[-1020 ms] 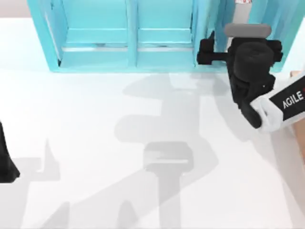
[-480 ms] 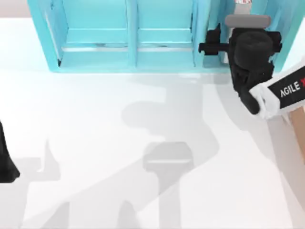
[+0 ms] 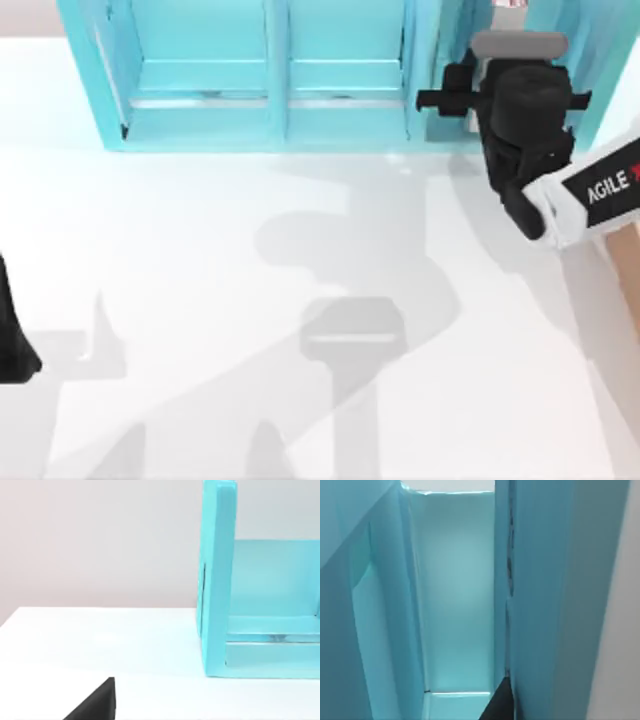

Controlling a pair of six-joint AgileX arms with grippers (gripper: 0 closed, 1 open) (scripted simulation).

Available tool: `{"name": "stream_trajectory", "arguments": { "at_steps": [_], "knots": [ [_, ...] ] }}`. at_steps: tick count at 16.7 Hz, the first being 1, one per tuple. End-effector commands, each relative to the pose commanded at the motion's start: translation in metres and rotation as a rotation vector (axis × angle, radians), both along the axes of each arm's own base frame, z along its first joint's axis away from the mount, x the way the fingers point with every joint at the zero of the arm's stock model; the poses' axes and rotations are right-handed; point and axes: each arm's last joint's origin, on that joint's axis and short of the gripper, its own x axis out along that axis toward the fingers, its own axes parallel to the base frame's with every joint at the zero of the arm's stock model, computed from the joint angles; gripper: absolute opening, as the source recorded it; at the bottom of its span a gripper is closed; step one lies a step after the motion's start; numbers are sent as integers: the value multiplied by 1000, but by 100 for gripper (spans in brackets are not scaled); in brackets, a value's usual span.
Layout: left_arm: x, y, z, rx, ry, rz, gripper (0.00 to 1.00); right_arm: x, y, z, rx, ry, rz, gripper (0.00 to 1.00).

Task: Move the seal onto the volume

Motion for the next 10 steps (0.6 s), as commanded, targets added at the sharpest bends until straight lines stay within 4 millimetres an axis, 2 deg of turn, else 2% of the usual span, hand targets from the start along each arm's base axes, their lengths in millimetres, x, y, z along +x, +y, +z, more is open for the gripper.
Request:
{"name": "stream_trajectory", "arguments": {
  "at_steps": [5, 10],
  "knots": [
    [0, 0, 0, 0, 0, 0, 100, 0, 0, 0, 0, 0, 0, 2],
    [0, 0, 0, 0, 0, 0, 100, 0, 0, 0, 0, 0, 0, 0]
  ]
}}
